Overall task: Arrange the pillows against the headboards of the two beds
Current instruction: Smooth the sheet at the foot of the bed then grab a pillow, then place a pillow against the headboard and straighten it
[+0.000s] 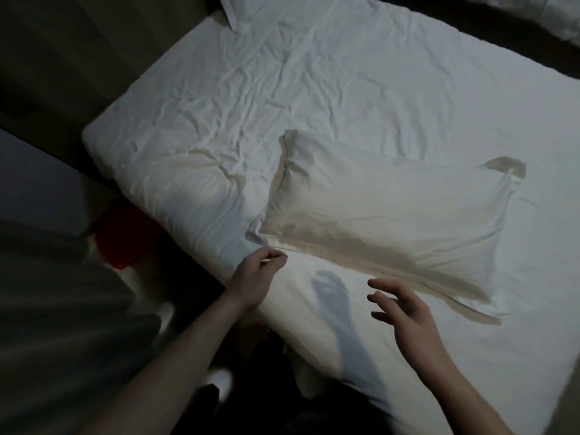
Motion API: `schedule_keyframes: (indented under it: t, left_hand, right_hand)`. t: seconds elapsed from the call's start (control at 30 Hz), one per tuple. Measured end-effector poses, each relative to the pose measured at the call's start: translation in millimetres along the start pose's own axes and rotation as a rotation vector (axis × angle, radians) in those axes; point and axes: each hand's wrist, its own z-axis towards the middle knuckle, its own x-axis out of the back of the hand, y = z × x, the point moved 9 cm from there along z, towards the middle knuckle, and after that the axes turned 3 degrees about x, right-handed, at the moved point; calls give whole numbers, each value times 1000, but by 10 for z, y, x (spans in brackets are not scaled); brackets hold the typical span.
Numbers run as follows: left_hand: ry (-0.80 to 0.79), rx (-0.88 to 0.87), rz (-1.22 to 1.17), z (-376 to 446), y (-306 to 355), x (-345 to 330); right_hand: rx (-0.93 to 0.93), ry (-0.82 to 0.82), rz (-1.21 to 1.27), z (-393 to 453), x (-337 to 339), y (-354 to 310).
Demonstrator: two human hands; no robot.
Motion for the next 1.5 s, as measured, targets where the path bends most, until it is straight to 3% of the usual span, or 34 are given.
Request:
schedule_keyframes:
  t: [0.23,0.47,0.63,0.83,0.93,1.03,1.17,1.27,1.4,1.5]
  left_hand:
    - [-79,19,281,2072,379,-36]
    - [-89,260,442,3276,61,-223]
    - [-126,235,533,3232,107,-413]
    - [-234,18,482,2415,712,-152]
    - [-302,-28,376,1878,378,97]
    - [-294,130,331,1597,-367,539]
    - [-379,278,652,1463,-1346,918]
    - [-269,282,686,1687,-1458,1063]
    - [73,151,457,2347,-695,1184]
    - [61,141,547,2907,-326,1085]
  right_hand:
    - [-93,126,64,636,-627,63]
    - [-122,214,98,1091,-950,207]
    - [-163,218,43,1323,-1077,292]
    - [-101,218,-15,1479,-1076,-57]
    - [-57,224,-11,1475,-976,-255]
    - [-63,188,-95,1486,-897,-239]
    - [-72,75,-321,1668,-911,-5]
    - [-63,-1,-494,1960,-937,176]
    - [-51,-10,-619,2259,-924,282]
    - [-9,-57,-702,2382,-986,258]
